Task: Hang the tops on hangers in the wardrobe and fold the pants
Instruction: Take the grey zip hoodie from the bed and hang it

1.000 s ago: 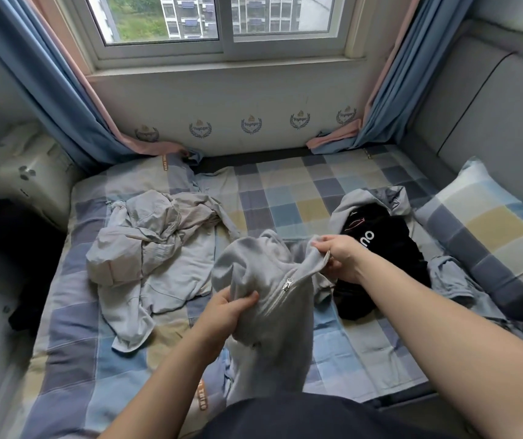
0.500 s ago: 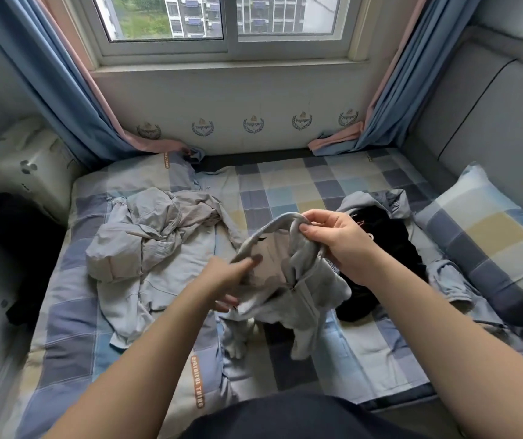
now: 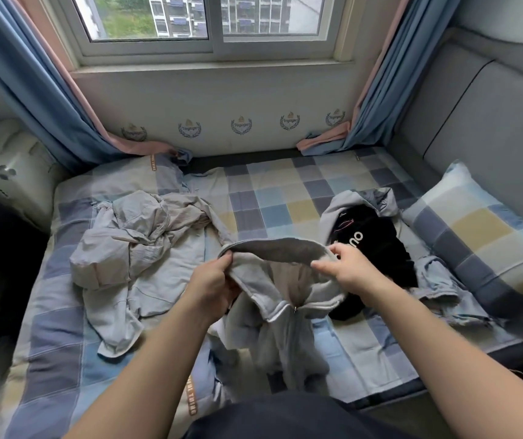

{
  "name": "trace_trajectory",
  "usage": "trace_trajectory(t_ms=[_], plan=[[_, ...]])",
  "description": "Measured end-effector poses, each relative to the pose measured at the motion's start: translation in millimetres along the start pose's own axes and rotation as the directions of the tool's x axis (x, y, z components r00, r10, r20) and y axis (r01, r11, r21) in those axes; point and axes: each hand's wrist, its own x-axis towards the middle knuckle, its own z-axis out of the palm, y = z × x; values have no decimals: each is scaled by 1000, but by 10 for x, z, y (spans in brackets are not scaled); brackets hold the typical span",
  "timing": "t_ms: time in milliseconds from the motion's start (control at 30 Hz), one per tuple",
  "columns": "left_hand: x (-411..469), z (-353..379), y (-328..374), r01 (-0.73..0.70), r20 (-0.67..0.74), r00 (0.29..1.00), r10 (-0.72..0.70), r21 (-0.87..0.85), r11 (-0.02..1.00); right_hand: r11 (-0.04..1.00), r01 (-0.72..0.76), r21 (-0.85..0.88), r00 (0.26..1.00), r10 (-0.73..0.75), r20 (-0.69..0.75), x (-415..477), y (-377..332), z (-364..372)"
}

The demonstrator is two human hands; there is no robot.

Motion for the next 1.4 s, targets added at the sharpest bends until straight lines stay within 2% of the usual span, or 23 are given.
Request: trace_trajectory(t_ms=[100,200,267,367,467,533,600,667,733,800,867,1000,1167,1200,1233,1300,1333,1367,1400], plan=[[-115,58,20,51,72,996,-46,-58,997,988,-33,-148,994,48,96,86,123,119],[-192,39,52,88,145,986,-83,-33,996,932,-59,-359,996,77,36,153,163,211],[-217,20,83,100,178,979,-103,24,995,920,-47,-389,999,50,-1,163,144,263],[-199,-53,125,95,210,971,-116,107,990,983,56,-175,998,-56,1,166,99,361],[-111,-245,179,3,146,989,-36,222,975,992,0,122,1000,2,-20,150,54,397],[-40,-392,196,-45,67,997,25,319,947,949,-119,290,993,118,23,151,67,384],[18,-488,171,-45,-15,998,56,414,909,874,-236,425,971,201,127,154,69,375],[68,-511,107,-47,-78,993,85,400,916,799,-322,508,944,233,232,148,54,388],[92,-486,55,-48,-109,990,85,304,952,743,-378,552,921,243,303,146,63,381],[75,-456,42,8,-63,998,2,159,987,693,-429,580,896,241,374,144,101,336],[57,-467,50,119,55,991,-124,79,990,633,-496,594,857,247,452,116,141,268],[55,-595,94,297,237,918,-317,118,948,550,-582,600,798,243,552,84,224,179],[79,-683,15,383,401,833,-381,78,921,447,-616,649,784,270,559,45,261,182],[83,-668,-16,367,397,839,-373,95,925,434,-616,657,786,275,554,33,235,189],[83,-636,-46,312,352,873,-337,127,942,428,-613,665,789,278,548,17,202,190],[92,-582,-100,79,194,972,-132,259,963,419,-602,680,798,274,537,-16,146,180],[72,-563,-118,-71,153,988,14,369,927,409,-596,692,803,272,531,-38,121,177],[49,-550,-137,-204,176,976,131,507,837,396,-589,704,808,274,522,-72,96,174],[43,-549,-178,-312,241,949,202,640,702,377,-582,720,813,279,511,-108,81,176]])
